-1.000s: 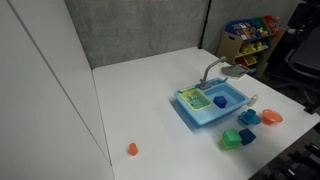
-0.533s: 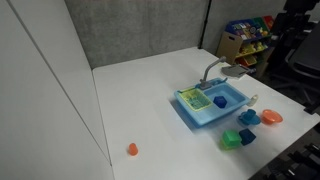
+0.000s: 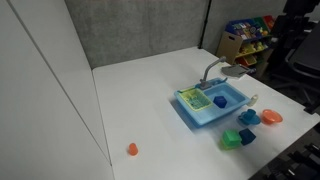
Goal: Pick up the small blue cup and put it on the light blue surface in front of the dish rack
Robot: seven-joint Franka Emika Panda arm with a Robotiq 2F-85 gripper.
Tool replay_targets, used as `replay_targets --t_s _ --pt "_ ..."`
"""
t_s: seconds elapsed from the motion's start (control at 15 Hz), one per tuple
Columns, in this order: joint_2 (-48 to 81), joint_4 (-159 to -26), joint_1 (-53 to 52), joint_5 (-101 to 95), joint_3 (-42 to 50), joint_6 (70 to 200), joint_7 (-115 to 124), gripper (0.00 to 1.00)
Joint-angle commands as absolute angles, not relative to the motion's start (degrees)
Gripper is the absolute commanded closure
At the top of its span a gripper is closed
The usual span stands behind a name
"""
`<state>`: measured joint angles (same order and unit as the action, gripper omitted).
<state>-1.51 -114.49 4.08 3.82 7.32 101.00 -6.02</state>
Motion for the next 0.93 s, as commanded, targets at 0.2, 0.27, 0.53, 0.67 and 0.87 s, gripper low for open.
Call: replay_targets --t_s 0.2,0.27,0.53,0.67,0.87 --pt "1.7 -119.7 5.5 3.0 7.0 108.5 -4.8 0.0" --pt "2.1 -121.0 5.5 2.5 6.9 110.4 -4.6 0.0" --pt "3.5 -126.3 5.3 0.4 6.8 117.4 -3.4 0.0" --pt "5.1 -127.8 5.5 0.1 6.9 119.8 -2.9 0.0" --pt "8.5 -127.9 6.0 1.2 7.1 122.9 -3.3 0.0"
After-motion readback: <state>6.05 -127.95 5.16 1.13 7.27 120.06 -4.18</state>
